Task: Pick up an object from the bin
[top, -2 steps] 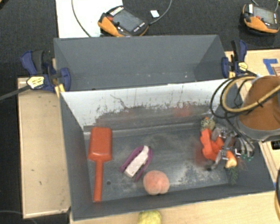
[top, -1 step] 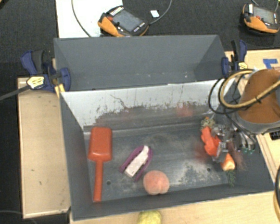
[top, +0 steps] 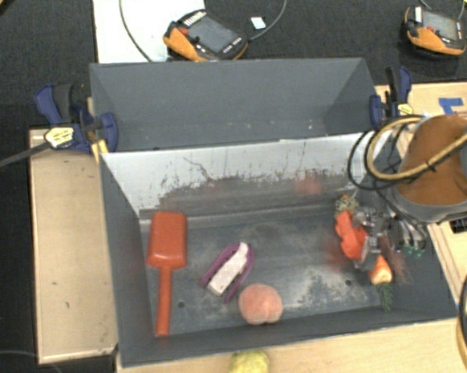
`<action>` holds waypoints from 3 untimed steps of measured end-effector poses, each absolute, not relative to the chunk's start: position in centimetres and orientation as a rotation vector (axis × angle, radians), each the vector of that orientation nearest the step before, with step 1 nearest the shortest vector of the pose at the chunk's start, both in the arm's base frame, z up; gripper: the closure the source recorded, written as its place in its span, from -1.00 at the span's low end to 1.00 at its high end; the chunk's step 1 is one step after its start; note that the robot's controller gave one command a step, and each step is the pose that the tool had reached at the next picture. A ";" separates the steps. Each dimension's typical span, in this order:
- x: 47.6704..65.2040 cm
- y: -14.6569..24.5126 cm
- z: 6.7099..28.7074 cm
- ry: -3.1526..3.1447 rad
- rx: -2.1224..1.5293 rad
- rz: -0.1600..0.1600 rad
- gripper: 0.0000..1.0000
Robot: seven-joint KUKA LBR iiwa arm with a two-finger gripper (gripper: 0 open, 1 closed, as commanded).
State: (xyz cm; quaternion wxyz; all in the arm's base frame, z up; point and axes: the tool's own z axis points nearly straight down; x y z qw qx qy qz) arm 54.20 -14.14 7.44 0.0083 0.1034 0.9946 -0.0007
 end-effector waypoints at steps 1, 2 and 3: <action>54.2 -14.1 7.6 3.108 0.321 -0.002 1.00; 54.2 -14.1 9.4 3.109 0.318 -0.002 1.00; 54.2 -14.1 11.1 3.108 0.316 -0.001 1.00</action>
Offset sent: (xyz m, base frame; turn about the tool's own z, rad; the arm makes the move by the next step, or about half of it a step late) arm 0.0001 0.0000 0.0261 -0.0009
